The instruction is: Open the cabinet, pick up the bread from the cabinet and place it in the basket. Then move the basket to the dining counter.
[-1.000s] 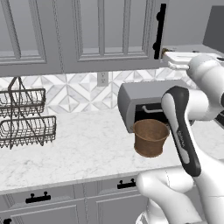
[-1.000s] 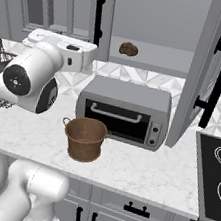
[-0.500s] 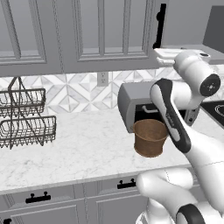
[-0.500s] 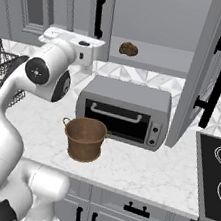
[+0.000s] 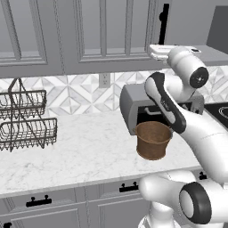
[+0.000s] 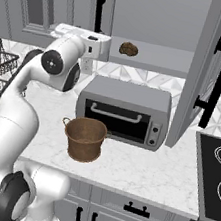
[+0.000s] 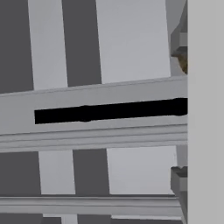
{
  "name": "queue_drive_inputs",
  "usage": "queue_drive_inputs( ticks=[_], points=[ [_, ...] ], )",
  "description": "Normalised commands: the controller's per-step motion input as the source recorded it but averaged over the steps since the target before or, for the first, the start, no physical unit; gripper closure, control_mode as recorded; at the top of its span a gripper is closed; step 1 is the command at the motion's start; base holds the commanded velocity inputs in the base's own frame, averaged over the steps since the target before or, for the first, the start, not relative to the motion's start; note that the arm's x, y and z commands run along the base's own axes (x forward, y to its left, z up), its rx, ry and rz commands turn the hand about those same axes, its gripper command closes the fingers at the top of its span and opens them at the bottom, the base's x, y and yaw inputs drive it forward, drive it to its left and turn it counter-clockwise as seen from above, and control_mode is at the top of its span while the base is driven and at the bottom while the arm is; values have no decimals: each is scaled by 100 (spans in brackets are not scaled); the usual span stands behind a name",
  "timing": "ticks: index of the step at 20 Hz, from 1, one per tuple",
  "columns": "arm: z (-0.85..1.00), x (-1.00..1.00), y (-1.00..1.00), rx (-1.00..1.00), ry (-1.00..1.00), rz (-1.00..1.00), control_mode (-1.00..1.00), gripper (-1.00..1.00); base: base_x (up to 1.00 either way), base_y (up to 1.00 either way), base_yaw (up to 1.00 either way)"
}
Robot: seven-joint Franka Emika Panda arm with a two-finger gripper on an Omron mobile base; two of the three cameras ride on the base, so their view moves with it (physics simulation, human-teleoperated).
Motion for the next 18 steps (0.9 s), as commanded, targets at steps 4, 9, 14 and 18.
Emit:
queue_drive_inputs(
  ticks=[4,9,14,18],
  points=[
    [-3,57,-1,0,0,1,-100,-100,0,0,0],
    [-2,59,-12,0,0,4,-100,-100,0,0,0],
    [-5,73,-5,0,0,7,-100,-100,0,0,0],
    [-12,86,-2,0,-2,13,-100,-100,0,0,0]
  ],
)
